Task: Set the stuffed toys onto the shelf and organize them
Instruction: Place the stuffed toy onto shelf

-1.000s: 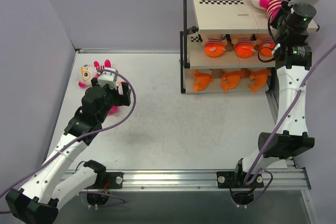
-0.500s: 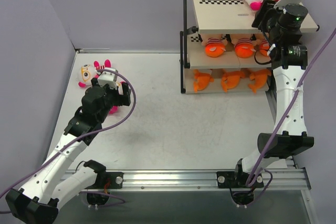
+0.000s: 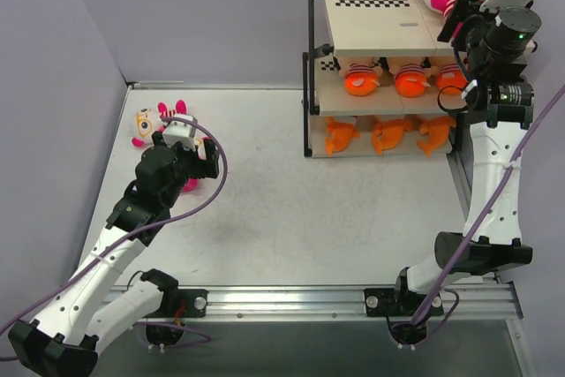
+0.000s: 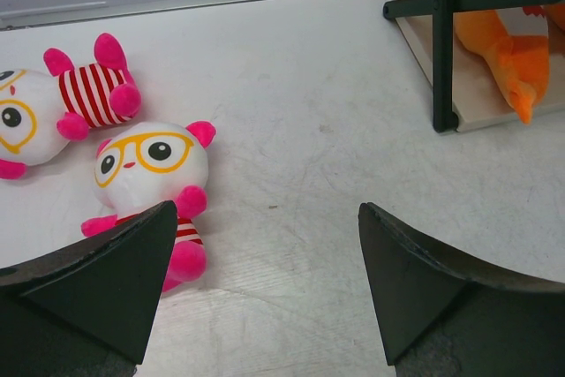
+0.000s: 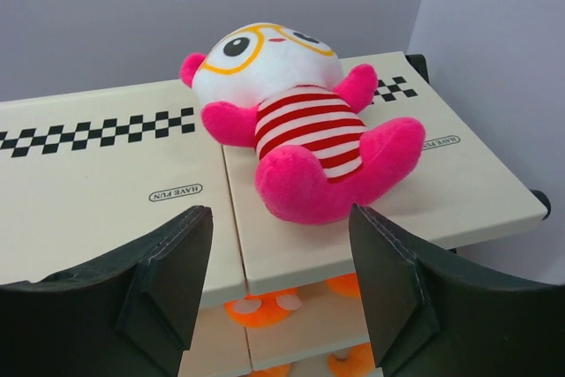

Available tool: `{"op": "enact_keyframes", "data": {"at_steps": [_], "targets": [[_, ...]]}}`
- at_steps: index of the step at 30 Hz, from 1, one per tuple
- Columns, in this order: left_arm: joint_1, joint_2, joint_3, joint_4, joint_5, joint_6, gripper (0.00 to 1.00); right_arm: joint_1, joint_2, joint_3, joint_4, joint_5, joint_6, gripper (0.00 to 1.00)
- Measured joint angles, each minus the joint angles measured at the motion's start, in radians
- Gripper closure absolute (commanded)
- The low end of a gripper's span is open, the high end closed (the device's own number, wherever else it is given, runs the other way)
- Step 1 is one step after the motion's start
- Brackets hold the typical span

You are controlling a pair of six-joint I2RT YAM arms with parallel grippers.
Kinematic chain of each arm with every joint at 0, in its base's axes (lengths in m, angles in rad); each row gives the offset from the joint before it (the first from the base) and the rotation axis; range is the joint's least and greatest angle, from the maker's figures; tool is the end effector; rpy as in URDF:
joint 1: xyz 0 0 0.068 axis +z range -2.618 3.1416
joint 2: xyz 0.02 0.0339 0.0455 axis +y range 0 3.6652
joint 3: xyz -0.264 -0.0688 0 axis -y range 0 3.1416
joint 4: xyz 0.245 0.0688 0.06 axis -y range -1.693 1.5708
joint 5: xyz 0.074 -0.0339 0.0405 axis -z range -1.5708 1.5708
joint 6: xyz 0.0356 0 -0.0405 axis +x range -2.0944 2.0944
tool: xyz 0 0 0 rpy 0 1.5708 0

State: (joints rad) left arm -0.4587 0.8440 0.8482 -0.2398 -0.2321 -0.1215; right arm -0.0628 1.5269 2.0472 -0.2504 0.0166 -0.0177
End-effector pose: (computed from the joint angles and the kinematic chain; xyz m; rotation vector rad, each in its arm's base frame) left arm 0.1784 -0.0790 0.3465 0.1387 1.7993 -0.2045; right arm 0.2962 -0.0192 0.5803 0.0435 1.3006 -0.0796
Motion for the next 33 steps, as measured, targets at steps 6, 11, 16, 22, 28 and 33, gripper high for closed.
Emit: {"op": "enact_keyframes", "data": {"at_steps": [6, 11, 16, 22, 28, 33], "targets": [[0.000, -0.009, 0.000, -0.004, 0.000, 0.000, 0.08, -0.023, 0.000, 0.002, 0.003, 0.000, -0.029, 0.30], [-0.009, -0.013, 0.000, -0.005, 0.000, 0.002, 0.08, -0.024, -0.002, -0.063, 0.055, -0.035, -0.109, 0.23], [-0.018, -0.014, 0.000, -0.005, -0.001, 0.004, 0.08, -0.023, 0.008, -0.095, 0.072, -0.048, -0.183, 0.22], [-0.018, -0.014, 0.000, -0.005, -0.004, 0.004, 0.08, -0.010, 0.011, -0.095, 0.095, -0.039, -0.248, 0.26], [-0.018, -0.014, 0.000, -0.005, -0.005, 0.006, 0.08, 0.006, 0.033, -0.095, 0.135, -0.036, -0.283, 0.29], [-0.018, -0.013, 0.000, -0.005, -0.005, 0.007, 0.08, 0.019, 0.072, -0.094, 0.134, -0.023, -0.303, 0.30]]}}
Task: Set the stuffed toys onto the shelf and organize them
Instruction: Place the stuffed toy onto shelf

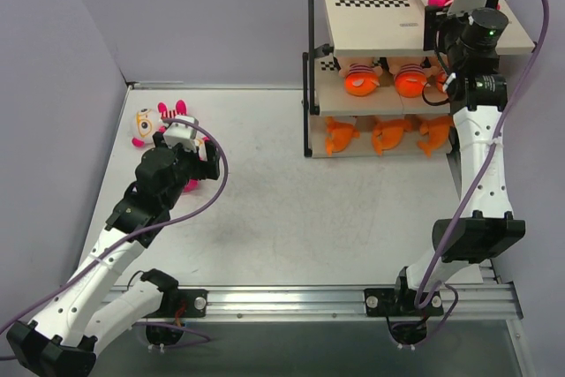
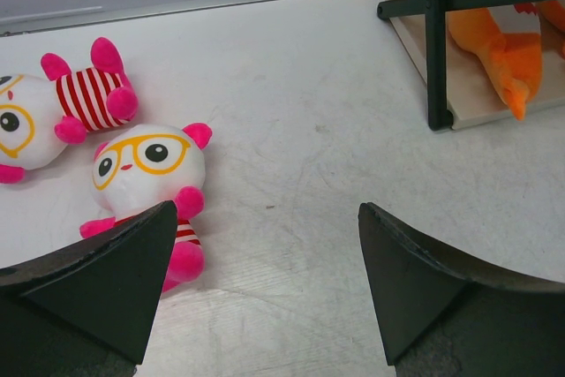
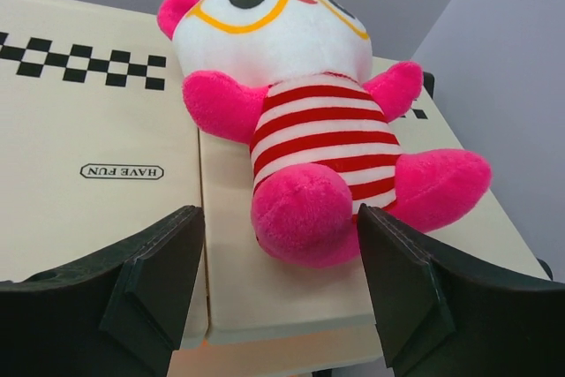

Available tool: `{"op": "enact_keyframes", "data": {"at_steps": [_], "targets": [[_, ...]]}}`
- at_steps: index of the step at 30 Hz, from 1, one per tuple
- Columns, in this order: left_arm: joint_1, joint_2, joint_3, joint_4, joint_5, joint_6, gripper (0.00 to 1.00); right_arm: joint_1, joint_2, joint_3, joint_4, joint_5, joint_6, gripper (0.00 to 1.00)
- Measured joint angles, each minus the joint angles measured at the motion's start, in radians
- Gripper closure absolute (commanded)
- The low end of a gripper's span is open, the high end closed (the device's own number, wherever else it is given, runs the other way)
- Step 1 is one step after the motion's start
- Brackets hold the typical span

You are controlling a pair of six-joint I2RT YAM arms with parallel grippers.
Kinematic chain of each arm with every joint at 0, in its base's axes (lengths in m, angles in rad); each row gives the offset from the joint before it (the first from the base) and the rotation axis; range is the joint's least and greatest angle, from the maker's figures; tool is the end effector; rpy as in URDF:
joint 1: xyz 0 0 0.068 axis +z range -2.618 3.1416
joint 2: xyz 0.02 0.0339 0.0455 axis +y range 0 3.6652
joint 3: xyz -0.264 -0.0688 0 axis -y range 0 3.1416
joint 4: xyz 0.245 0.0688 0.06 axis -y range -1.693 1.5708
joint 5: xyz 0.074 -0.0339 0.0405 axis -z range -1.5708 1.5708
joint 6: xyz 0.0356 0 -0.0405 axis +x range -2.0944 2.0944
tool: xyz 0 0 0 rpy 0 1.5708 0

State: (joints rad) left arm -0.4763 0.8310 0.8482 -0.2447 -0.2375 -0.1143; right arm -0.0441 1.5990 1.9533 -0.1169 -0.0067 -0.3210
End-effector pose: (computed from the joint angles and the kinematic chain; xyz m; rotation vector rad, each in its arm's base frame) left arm 0.1743 -0.0805 0.3482 0.1551 1.7900 -0.2096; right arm 0.3426 -0.0149 0.5444 -0.1905 1.3261 -0.3047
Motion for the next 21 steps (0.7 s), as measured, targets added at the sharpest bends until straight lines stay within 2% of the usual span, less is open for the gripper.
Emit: {"op": "enact_keyframes", "data": {"at_steps": [3, 5, 6, 8, 9, 12, 21], "targets": [[0.000, 0.001, 0.000, 0.000, 0.000, 0.000, 0.08, 0.006, 0.019, 0.000, 0.000, 0.023, -0.012, 0.38], [0.000, 0.002, 0.000, 0.000, -0.001, 0.000, 0.08, 0.009, 0.024, 0.000, 0.002, 0.046, -0.025, 0.52], [0.000, 0.002, 0.000, 0.000, -0.001, 0.000, 0.08, 0.011, 0.024, -0.001, 0.005, 0.057, -0.027, 0.64], [0.000, 0.002, 0.000, 0.000, -0.002, 0.000, 0.08, 0.013, 0.024, -0.005, 0.024, 0.082, -0.037, 0.75], [0.000, 0.002, 0.000, 0.000, -0.002, 0.000, 0.08, 0.013, 0.024, -0.010, 0.036, 0.092, -0.039, 0.86], [0.000, 0.002, 0.000, 0.000, -0.002, 0.000, 0.08, 0.013, 0.024, -0.026, 0.063, 0.117, -0.047, 1.00], [-0.001, 0.002, 0.000, 0.000, -0.003, 0.001, 0.08, 0.013, 0.025, -0.023, 0.091, 0.201, -0.015, 1.00]]}}
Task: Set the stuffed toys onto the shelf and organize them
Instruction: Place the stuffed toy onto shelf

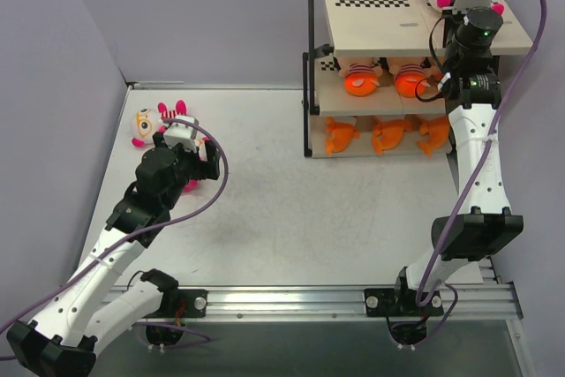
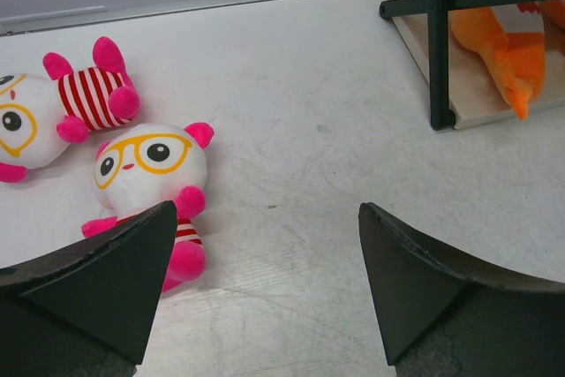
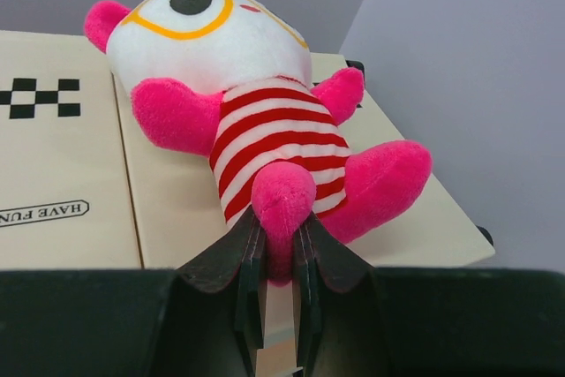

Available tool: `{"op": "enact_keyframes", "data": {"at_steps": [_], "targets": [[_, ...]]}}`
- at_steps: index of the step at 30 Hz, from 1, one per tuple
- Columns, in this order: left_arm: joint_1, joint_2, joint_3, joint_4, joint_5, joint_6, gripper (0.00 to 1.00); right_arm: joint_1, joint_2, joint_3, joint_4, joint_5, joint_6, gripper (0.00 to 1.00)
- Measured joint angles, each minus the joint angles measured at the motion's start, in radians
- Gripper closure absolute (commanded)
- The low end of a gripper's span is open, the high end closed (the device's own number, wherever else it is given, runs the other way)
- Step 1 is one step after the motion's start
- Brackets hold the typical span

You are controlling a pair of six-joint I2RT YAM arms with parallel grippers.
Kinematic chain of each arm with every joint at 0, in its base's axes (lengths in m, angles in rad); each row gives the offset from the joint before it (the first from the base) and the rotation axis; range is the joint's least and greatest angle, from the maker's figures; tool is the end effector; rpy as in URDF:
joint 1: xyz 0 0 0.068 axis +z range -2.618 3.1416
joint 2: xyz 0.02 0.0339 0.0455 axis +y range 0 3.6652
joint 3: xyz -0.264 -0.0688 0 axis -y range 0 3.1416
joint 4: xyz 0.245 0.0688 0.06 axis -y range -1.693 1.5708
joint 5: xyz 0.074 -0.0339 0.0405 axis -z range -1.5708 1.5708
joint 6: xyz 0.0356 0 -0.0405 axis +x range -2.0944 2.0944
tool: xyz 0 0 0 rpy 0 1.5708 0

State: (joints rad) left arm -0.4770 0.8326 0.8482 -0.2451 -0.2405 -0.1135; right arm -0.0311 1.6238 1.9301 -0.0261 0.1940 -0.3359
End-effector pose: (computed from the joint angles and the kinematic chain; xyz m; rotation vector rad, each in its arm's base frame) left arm 0.1746 -0.0807 0.3479 0.1548 1.7916 -0.2063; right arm 0.3538 -0.0179 0.5383 -0.0312 1.3082 -0.4387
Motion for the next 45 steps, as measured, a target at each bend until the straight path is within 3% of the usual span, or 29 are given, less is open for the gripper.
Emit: {"op": "enact_keyframes", "data": {"at_steps": [9, 19, 42, 43, 45], "targets": [[-0.015, 0.005, 0.000, -0.002, -0.021, 0.015, 0.07, -0.002, 0.057, 0.080, 0.000, 0.105, 0.014, 1.00], [-0.022, 0.068, 0.000, -0.008, -0.040, 0.023, 0.08, -0.025, 0.099, 0.108, -0.002, 0.103, -0.006, 1.00], [-0.021, 0.132, 0.000, -0.007, -0.059, 0.041, 0.08, -0.154, 0.108, 0.104, -0.001, -0.084, -0.048, 1.00], [-0.022, 0.133, 0.000, -0.006, -0.059, 0.042, 0.08, -0.154, 0.108, 0.104, 0.000, -0.086, -0.050, 0.98], [-0.022, 0.135, 0.000, -0.007, -0.060, 0.043, 0.08, -0.156, 0.108, 0.100, 0.000, -0.089, -0.052, 0.81]]}}
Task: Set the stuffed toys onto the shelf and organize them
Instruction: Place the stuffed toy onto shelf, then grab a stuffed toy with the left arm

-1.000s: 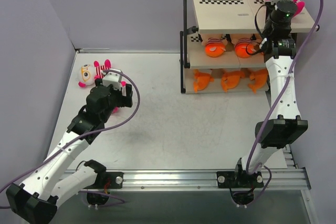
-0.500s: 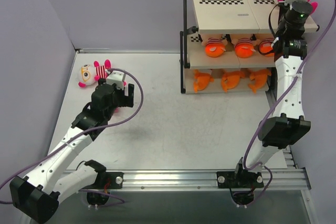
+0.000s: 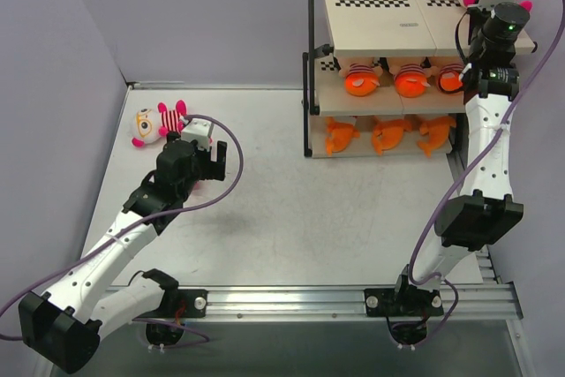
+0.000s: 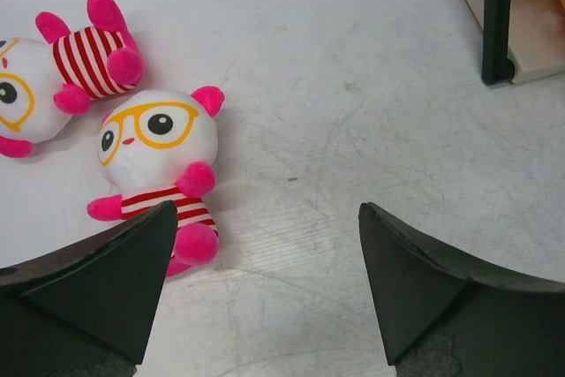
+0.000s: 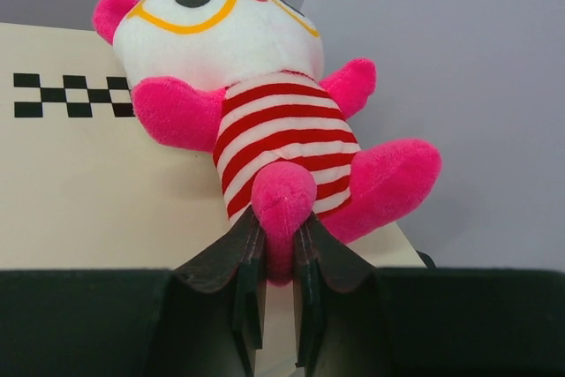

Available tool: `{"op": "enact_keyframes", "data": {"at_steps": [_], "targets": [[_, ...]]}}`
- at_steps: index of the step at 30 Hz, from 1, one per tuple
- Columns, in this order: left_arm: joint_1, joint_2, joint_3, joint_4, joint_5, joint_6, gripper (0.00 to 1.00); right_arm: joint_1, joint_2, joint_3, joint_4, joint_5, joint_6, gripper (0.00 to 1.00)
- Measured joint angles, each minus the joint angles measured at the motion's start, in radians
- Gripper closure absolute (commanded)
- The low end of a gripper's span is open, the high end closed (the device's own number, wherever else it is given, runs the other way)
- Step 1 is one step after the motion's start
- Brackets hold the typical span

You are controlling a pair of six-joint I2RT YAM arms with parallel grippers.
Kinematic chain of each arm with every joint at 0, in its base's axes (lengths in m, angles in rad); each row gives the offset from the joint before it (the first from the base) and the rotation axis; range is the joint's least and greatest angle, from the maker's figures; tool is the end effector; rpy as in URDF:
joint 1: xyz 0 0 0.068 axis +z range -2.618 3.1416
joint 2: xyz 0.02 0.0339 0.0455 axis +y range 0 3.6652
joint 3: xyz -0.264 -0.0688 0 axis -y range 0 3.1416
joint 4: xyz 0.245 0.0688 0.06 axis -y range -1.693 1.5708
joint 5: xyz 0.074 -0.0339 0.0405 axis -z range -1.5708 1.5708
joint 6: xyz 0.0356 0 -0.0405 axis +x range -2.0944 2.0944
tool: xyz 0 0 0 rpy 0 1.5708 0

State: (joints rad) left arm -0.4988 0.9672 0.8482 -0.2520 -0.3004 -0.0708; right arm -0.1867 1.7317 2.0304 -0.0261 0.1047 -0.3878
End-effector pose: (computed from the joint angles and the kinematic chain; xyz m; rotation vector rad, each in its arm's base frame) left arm 0.1993 -0.0966 0.3222 0.2130 1.9137 -0.0899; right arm 0.3768 -0.0750 0.5330 -0.0417 1.3197 -0.5580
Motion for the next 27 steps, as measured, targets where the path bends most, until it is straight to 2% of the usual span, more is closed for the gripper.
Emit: {"op": "enact_keyframes", "data": {"at_steps": [2, 5, 17, 27], "targets": [[0.000, 0.003, 0.000, 0.000, 0.000, 0.001, 0.08, -0.002, 0.000, -0.002, 0.000, -0.005, 0.004, 0.63], [0.000, 0.008, 0.000, 0.000, -0.001, 0.001, 0.08, -0.003, -0.002, -0.008, 0.000, -0.011, 0.009, 0.55], [0.000, 0.010, 0.000, 0.000, 0.000, 0.001, 0.08, 0.006, -0.055, -0.045, 0.001, -0.043, 0.032, 0.32], [0.000, 0.008, 0.000, 0.000, 0.001, 0.000, 0.08, 0.060, -0.212, -0.118, 0.037, -0.076, 0.097, 0.12]]}}
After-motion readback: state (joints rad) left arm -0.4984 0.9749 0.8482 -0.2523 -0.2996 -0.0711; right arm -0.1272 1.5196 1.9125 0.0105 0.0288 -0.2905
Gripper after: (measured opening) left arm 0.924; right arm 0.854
